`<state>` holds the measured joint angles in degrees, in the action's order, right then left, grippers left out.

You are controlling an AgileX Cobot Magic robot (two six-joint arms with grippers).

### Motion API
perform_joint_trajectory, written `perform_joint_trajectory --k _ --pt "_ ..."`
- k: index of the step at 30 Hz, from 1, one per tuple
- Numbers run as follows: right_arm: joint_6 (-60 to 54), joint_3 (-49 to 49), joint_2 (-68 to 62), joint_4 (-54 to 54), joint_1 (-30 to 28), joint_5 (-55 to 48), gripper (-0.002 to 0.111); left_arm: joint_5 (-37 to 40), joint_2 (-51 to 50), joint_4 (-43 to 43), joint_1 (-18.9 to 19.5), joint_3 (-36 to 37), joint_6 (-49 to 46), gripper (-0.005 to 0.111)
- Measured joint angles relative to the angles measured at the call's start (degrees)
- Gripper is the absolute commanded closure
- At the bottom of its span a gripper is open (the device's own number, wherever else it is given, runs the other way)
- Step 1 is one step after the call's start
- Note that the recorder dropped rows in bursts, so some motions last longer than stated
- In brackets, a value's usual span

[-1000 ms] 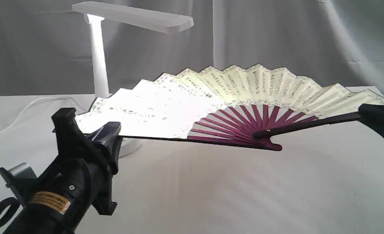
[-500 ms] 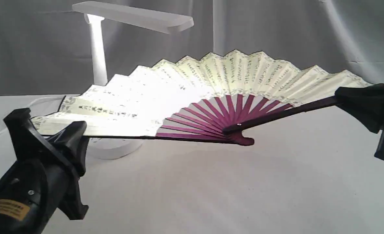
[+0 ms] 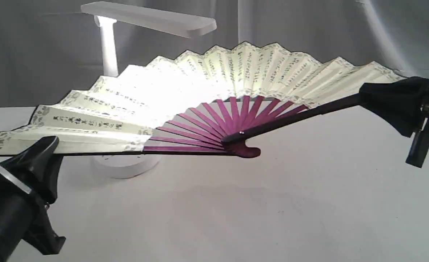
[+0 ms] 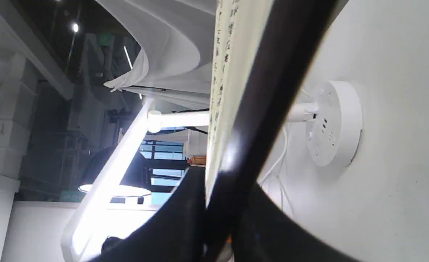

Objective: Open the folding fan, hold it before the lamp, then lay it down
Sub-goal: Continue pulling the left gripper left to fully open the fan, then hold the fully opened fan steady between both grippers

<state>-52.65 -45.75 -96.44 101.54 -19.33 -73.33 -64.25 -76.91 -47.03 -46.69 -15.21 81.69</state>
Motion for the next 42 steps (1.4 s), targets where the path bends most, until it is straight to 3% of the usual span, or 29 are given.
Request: perform_joint_trajectory --k 12,42 --pt "1.05 0.00 2.74 0.00 1.17 -0.73 0.108 1.26 6.90 -2.04 0.00 0.40 -7.28 0.107" --pt "1.39 0.00 2.74 0.00 1.14 -0.73 0.108 1.47 7.15 -2.28 0.00 0.40 -7.52 0.107"
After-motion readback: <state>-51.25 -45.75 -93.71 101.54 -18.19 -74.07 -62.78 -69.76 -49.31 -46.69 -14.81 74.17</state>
